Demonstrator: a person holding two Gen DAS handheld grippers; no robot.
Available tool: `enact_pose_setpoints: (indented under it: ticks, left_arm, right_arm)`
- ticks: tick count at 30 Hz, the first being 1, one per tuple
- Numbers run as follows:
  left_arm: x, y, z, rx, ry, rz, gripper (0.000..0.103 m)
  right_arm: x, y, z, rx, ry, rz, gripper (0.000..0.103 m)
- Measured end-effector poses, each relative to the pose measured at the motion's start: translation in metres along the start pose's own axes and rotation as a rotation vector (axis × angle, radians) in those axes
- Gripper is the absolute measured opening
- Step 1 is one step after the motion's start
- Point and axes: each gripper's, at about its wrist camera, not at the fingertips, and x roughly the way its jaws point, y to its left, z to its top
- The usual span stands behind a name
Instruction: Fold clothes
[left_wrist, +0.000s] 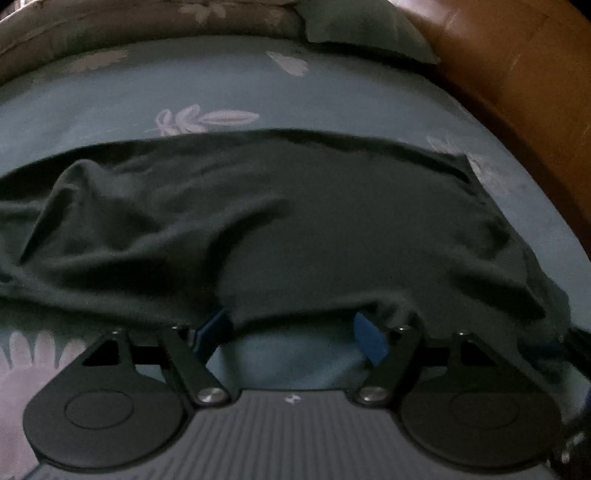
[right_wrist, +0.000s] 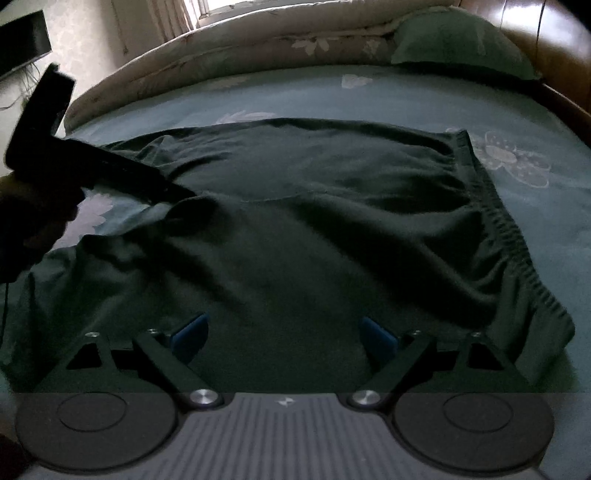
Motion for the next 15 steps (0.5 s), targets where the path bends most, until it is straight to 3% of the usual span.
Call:
enact_pose_setpoints:
  ticks: [2, 9, 11, 15]
  left_arm:
    - [-0.006, 0.003, 0.002, -0.001, 0.003, -0.009, 0.075]
    - [-0.017, 0.025, 0.029, -0.069, -0.194, 0.026, 0.076]
    - [-0.002, 0.035, 0.033, -0.103, -0.152, 0.041, 0.076]
    - [0.006, 0.050, 0.015, -0.164, -0.072, -0.022, 0.076]
  right_arm:
    - [0.001, -0.001, 0.000, -0.001, 0.008, 0.016, 0.098]
    - [0.006, 0.003, 0.004, -0.013, 0.044, 0.001, 0.102]
    - [0.006, 0.006, 0.003, -0.019, 0.050, -0.017, 0.102]
    - [0.003, 0.013, 0.001, -0.013, 0.062, -0.059, 0.102]
